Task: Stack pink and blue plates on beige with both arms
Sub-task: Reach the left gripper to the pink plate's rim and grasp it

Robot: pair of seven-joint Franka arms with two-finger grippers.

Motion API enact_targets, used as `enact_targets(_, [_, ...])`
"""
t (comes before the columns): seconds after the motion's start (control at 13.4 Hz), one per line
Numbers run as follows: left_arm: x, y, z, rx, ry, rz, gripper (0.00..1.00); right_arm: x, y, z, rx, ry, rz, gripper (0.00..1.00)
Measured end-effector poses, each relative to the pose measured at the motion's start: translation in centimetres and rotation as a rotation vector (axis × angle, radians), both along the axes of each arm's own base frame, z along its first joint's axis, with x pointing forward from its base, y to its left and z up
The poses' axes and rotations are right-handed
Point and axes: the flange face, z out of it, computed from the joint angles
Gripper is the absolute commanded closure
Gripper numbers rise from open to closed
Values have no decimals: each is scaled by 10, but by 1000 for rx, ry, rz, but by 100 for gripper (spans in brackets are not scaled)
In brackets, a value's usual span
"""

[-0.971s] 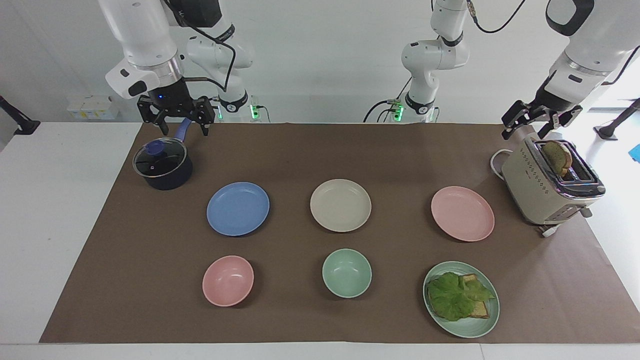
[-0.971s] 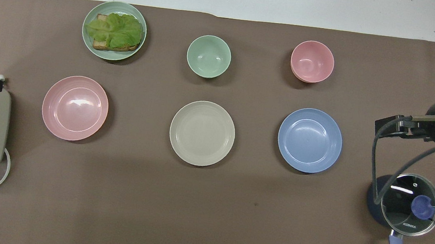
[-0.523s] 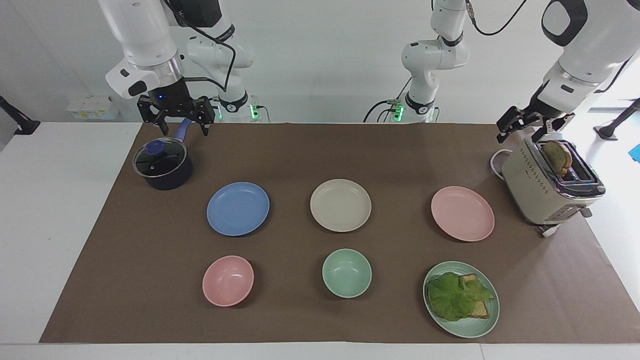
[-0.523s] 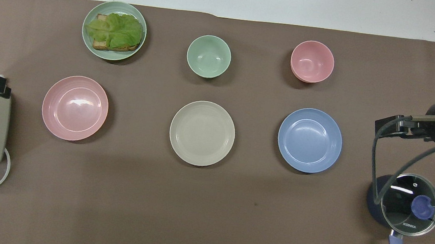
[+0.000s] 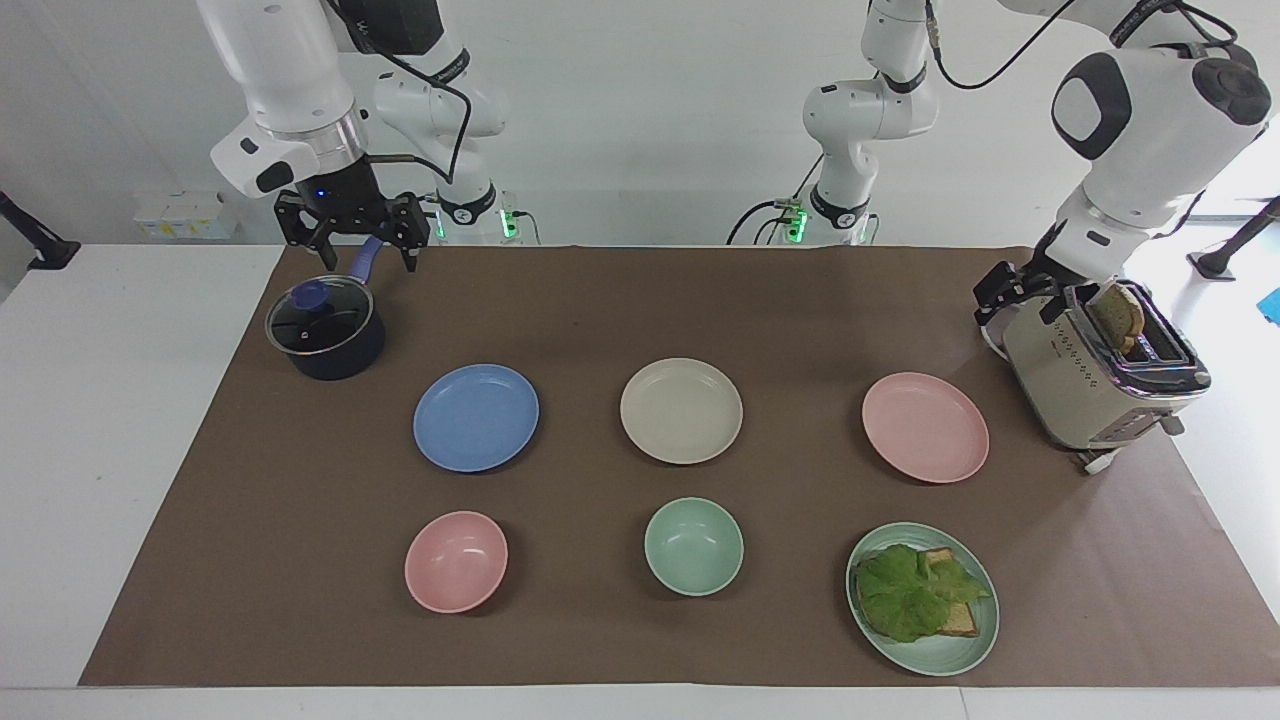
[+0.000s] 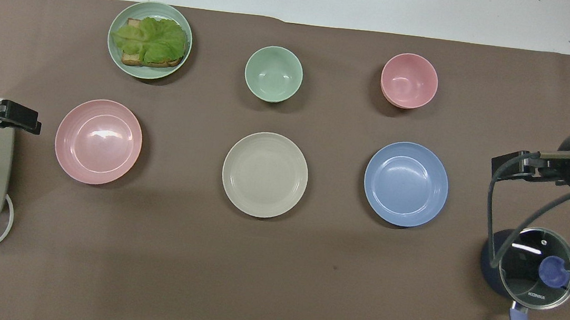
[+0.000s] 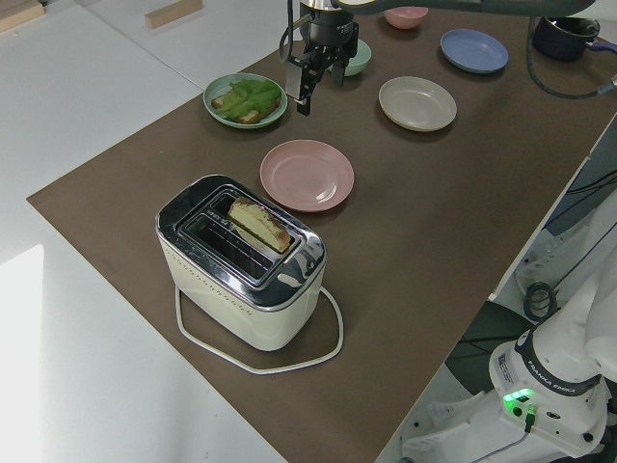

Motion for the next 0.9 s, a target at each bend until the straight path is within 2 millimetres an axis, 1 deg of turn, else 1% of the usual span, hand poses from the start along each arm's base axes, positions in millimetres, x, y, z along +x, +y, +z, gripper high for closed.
enact_targets(0.3, [5, 26, -105, 3, 30, 42, 0, 0, -1, 0, 0, 0, -1, 0])
enact_targets(0.37, [8, 29, -127, 4, 41, 47, 0, 0, -1, 0, 0, 0, -1, 0])
enact_targets(0.45, [10, 30, -143, 4, 55, 49, 0, 0, -1, 0, 0, 0, -1, 0])
enact_targets(0.6, [14, 31, -167, 4, 75, 55, 0, 0, -1, 0, 0, 0, -1, 0])
enact_targets(0.75, [15, 35, -183, 7, 83, 96, 0, 0, -1, 0, 0, 0, -1, 0])
enact_targets(0.9, [11, 38, -198, 14, 87, 182, 0, 0, -1, 0, 0, 0, -1, 0])
